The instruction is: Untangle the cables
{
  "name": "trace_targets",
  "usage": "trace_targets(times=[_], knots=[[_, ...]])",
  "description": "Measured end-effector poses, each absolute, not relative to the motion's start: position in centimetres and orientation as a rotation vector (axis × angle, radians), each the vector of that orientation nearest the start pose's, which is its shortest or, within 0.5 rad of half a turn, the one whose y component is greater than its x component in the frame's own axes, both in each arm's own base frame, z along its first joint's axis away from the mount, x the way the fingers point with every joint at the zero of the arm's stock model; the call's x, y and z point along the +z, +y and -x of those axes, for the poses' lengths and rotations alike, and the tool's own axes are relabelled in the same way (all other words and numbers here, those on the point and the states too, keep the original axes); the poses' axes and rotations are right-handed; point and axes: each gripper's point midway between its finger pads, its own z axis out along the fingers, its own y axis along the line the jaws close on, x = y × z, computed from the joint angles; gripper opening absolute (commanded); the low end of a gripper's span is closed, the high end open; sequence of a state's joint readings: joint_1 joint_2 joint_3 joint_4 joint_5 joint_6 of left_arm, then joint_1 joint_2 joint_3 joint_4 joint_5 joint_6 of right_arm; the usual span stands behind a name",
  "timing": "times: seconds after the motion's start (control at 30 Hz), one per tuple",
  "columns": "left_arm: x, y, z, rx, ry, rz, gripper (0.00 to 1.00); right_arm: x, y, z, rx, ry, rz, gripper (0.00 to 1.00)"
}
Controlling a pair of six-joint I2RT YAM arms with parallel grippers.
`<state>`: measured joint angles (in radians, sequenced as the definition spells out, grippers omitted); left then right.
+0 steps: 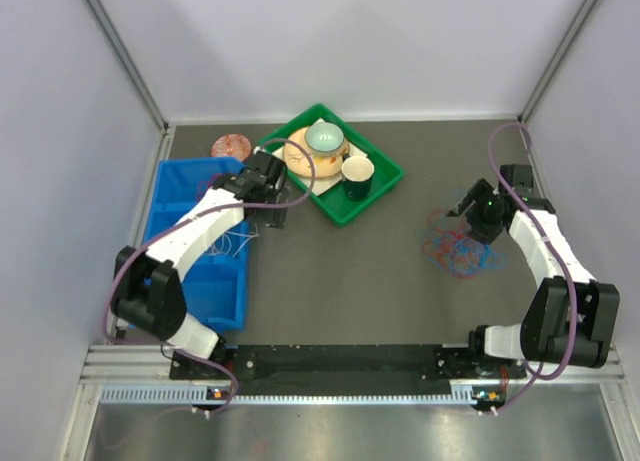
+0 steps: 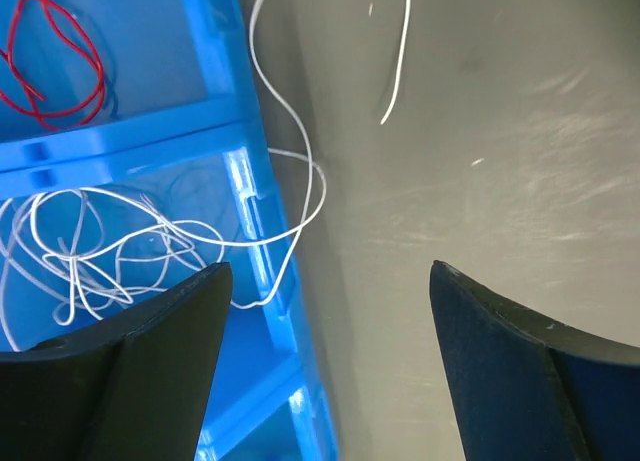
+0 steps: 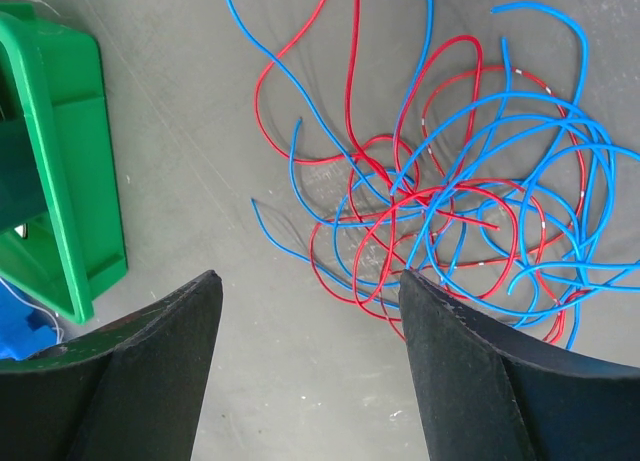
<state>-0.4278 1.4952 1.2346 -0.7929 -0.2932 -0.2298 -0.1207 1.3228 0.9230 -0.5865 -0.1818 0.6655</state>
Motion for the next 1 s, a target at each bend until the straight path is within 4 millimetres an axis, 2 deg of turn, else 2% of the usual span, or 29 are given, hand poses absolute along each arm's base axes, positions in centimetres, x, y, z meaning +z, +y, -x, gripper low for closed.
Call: trace_targets(times=[0.13, 0.33, 0.47, 0.77, 1.0], knots=[[11.5, -10.3, -32.0, 0.287, 2.629, -0.296, 0.82, 10.8, 2.0, -31.1, 0.436, 2.423, -0.929, 0.71], [9.8, -9.6, -32.4, 0.5, 2.66, -0.457, 0.79, 11.0, 2.0, -30.9, 0.438, 2.417, -0.928, 0.71], [9.1, -9.4, -32.7, 0.595, 2.661, -0.552, 0.75, 11.1, 2.0, -30.9, 0.44, 2.414, -0.933, 0.71], [7.5, -11.1, -32.5, 0.724, 2.622, -0.729, 0.68, 11.1, 2.0, -30.9, 0.441, 2.413, -0.935, 0.71], [7.0, -10.0, -32.8, 0.852, 2.603, -0.737, 0.64, 11.1, 2.0, -30.9, 0.441, 2.414, -0.934, 0.7]])
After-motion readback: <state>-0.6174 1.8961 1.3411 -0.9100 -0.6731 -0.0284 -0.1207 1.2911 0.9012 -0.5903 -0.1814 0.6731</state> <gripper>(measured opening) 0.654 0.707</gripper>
